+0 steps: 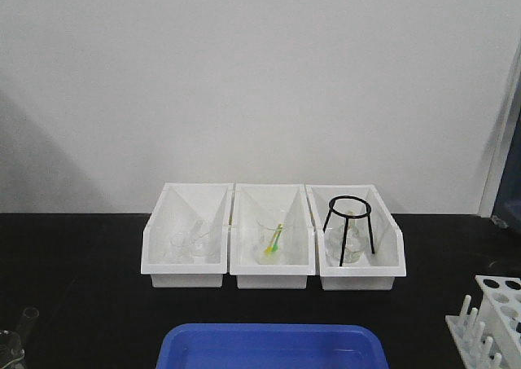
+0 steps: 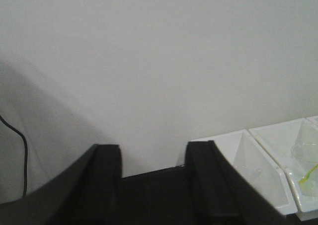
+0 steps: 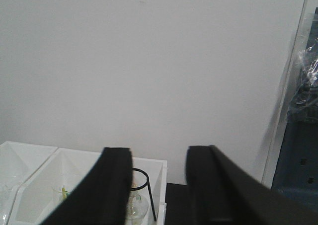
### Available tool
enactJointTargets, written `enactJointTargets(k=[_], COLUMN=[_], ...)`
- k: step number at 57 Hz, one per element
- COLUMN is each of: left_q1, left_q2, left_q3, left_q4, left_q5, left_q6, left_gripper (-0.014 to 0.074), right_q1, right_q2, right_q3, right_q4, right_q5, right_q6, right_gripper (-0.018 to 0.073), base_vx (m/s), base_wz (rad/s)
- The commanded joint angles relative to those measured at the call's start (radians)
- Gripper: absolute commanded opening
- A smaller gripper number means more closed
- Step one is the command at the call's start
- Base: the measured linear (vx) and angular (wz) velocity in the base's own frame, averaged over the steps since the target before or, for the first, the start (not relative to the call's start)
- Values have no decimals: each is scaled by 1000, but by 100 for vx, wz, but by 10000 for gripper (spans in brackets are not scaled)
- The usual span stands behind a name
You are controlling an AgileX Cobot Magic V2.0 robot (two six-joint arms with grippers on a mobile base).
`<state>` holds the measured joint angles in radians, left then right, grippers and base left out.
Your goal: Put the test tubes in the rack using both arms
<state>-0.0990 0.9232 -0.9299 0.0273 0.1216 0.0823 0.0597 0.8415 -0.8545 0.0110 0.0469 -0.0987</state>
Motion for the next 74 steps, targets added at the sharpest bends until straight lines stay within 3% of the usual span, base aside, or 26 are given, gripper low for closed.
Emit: enactJointTargets(k=[1, 10, 23, 32, 49, 53, 59, 65, 74], left_q1=[-2, -2, -2, -2, -2, -2, -2, -1, -1], left_q2=[-10, -10, 1, 15, 0, 0, 6, 25, 101], left_q3=[-37, -37, -36, 31, 386, 476, 612, 686, 666], left_q4=[-1, -1, -47, -43, -42, -42, -40, -46, -46], left_q5=[-81, -115, -122, -93, -122, -190, -398, -562, -621], left_q6=[-5, -8, -74, 10, 201, 267, 356, 373, 374], left_gripper=[601, 642, 596, 557, 538, 538, 538, 538, 538], right_q1=[-3, -3, -3, -3, -3, -3, -3, -3, -3], right_q2=[-7, -7, -5, 10, 79, 95, 112, 123, 124], right_q3=[-37, -37, -37, -37, -37, -37, -37, -37, -37], right_q4=[-1, -1, -1, -2, -5, -5, -5, -5, -5], right_q5=[-79, -87, -100, -77, -62, -62, -59, -58, -60], right_q6=[-10, -10, 3, 3, 0, -1, -7, -32, -73], right_gripper=[573, 732, 714, 661, 513, 480, 440, 409, 382], base_vx=[0, 0, 0, 0, 0, 0, 0, 0, 0], base_wz=[0, 0, 0, 0, 0, 0, 0, 0, 0])
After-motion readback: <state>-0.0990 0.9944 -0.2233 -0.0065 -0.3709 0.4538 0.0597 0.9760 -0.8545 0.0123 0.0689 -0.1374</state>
